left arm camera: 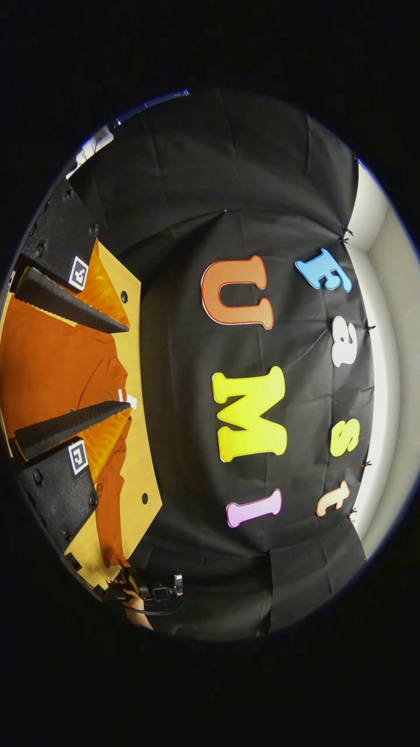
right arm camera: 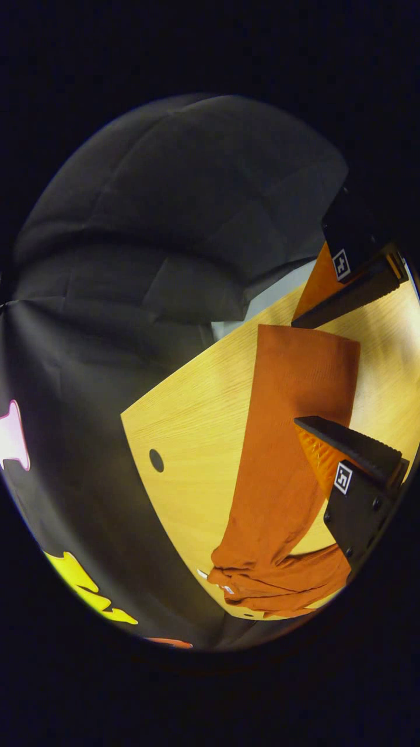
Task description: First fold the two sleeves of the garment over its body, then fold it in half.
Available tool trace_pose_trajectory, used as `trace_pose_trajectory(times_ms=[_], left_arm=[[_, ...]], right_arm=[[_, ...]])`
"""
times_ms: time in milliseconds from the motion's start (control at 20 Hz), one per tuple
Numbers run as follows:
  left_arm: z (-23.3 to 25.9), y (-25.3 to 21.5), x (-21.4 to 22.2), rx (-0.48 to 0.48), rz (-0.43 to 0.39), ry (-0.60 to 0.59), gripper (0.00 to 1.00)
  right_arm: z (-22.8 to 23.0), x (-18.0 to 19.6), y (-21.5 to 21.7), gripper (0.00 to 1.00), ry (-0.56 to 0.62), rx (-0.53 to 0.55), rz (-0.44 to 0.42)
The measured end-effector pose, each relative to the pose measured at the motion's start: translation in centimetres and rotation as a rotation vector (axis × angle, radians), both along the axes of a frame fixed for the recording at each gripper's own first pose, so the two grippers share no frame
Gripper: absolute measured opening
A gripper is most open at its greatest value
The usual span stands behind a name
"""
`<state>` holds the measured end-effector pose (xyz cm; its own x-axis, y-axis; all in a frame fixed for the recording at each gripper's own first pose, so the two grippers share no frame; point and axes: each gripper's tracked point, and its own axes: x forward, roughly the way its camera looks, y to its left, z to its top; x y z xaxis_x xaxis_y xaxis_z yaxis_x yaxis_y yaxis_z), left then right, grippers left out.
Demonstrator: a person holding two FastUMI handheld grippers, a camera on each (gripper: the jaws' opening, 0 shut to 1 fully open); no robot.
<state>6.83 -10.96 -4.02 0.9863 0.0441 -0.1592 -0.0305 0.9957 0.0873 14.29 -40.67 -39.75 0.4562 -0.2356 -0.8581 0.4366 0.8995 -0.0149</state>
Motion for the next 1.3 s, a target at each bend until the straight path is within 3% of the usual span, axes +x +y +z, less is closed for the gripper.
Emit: trace_pose_trajectory(times_ms=[300,400,500,650,700,750,800,850,950,1300], left_arm=[[-0.5,0.4,0.2,0.002,0.013,0.018,0.78],[-0.6,0.4,0.4,0.000,0.011,0.021,0.77],[-0.7,0.4,0.5,0.001,0.007,0.023,0.78],[-0.9,0.6,0.5,0.001,0.003,0.025,0.76],[-0.9,0.9,0.5,0.000,0.006,0.025,0.67],[-0.8,1.1,0.4,-0.005,0.008,0.024,0.75],[-0.9,1.4,0.4,-0.006,0.011,0.025,0.67],[-0.9,1.8,0.3,-0.005,0.015,0.025,0.75],[-1.0,2.3,0.1,-0.008,0.022,0.025,0.75],[-1.6,4.5,-0.8,-0.037,0.047,0.037,0.75]], right_arm=[[-1.8,-1.0,-1.1,0.96,0.046,0.048,-0.072],[-2.0,-1.2,-1.3,0.94,0.056,0.019,-0.045],[-2.1,-1.1,-1.1,0.83,0.069,-0.006,0.001],[-2.4,-0.6,0.2,0.52,0.079,0.000,0.003],[-2.4,-0.5,0.7,0.46,0.080,0.002,0.006],[-2.2,-0.3,0.9,0.30,0.083,-0.003,0.012],[-2.3,-0.2,1.0,0.24,0.085,-0.007,0.019],[-2.3,-0.2,1.0,0.13,0.086,-0.018,0.024],[-2.3,0.0,0.9,0.05,0.091,-0.032,0.012],[-0.5,0.9,1.2,0.01,0.027,-0.046,-0.034]])
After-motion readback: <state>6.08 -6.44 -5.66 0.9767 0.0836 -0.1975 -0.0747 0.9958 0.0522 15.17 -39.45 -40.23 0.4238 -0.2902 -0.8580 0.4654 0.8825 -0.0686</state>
